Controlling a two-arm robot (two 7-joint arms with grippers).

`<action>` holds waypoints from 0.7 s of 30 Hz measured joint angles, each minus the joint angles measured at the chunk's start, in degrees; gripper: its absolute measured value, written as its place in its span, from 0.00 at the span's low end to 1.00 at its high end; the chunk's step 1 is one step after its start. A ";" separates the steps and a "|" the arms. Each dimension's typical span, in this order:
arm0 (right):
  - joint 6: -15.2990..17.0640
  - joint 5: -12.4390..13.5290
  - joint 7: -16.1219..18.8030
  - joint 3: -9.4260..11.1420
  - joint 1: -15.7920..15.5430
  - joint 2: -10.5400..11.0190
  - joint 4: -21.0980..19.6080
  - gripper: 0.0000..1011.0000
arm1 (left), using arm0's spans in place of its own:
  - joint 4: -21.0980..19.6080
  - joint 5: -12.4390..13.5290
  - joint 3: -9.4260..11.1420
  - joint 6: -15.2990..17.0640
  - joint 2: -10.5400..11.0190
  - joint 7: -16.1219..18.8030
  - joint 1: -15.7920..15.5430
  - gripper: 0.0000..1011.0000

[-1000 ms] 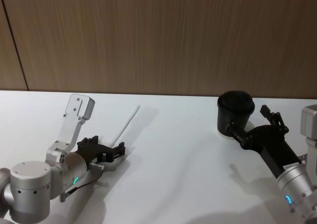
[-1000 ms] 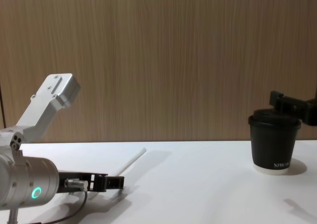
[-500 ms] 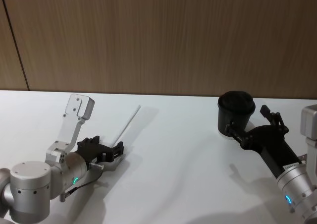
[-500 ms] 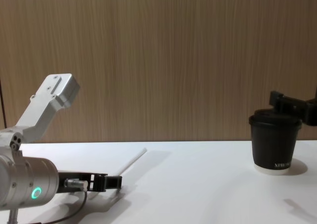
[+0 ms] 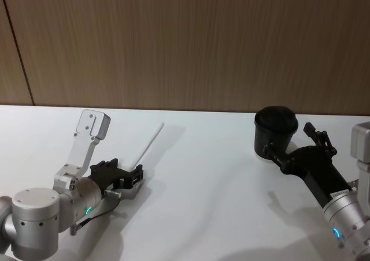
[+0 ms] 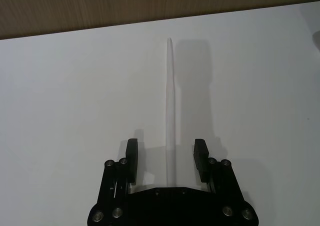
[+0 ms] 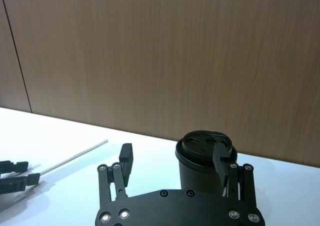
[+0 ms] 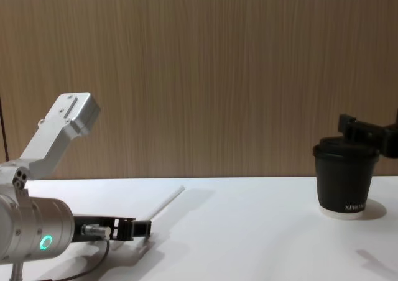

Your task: Pick up the straw with one hand, pass it to the other hand, and insert it into the cup.

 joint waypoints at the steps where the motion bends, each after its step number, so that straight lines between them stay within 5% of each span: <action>1: 0.00 0.00 0.00 0.00 0.00 0.00 0.00 0.99 | 0.00 -0.01 0.00 0.00 -0.01 0.00 0.00 0.69; 21: 0.00 0.00 0.00 0.00 0.00 0.00 0.00 0.99 | 0.00 -0.02 0.01 0.00 -0.04 -0.07 0.00 0.56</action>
